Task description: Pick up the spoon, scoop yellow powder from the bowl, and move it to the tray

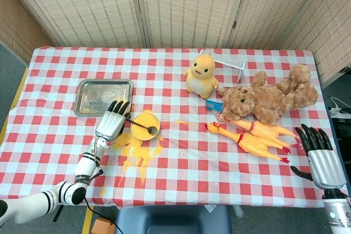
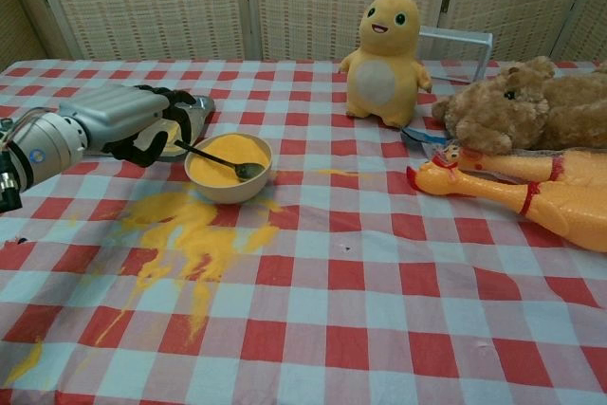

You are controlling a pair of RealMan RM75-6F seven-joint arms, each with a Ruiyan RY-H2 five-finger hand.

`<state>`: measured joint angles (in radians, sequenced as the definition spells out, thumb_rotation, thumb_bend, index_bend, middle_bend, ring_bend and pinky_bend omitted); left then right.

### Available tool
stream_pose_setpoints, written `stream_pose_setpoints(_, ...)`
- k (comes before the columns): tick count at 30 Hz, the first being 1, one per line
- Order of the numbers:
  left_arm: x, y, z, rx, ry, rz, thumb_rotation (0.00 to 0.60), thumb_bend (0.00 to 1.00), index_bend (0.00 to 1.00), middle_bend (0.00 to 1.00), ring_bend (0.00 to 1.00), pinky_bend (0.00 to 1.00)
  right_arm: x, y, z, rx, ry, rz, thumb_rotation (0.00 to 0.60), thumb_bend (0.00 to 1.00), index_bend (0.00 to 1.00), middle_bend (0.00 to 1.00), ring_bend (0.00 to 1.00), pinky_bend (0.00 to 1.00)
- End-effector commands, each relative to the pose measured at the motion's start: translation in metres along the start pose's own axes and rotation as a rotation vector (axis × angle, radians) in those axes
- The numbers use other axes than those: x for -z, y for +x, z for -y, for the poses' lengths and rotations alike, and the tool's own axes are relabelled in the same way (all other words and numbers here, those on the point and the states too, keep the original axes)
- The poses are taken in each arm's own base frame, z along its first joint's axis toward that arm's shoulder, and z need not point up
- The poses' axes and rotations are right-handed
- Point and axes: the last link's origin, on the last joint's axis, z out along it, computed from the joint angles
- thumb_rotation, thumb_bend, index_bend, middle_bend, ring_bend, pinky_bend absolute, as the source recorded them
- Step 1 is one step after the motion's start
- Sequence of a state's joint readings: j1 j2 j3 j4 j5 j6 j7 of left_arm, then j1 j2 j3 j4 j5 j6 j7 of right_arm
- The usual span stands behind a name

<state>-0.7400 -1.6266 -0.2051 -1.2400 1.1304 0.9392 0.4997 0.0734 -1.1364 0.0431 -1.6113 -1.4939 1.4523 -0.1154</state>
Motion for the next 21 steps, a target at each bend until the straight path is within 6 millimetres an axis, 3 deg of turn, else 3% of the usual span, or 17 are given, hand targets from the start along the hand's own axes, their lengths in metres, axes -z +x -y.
stream_pose_setpoints(1, 0.002, -0.002, 0.0, -0.004, -0.001, 0.012, 0.6, 0.79, 0.37, 0.0, 0.0, 0.05, 0.0, 0.0, 0.0, 0.0, 0.0, -0.002, 0.6, 0.02, 0.0, 0.0, 0.0, 0.0)
stream_pose_setpoints(21, 0.043, -0.008, -0.013, -0.016, -0.054, 0.052, 0.6, 0.81, 0.43, 0.0, 0.0, 0.05, 0.003, 0.003, 0.001, -0.003, 0.005, -0.014, 0.6, 0.02, 0.0, 0.0, 0.0, 0.0)
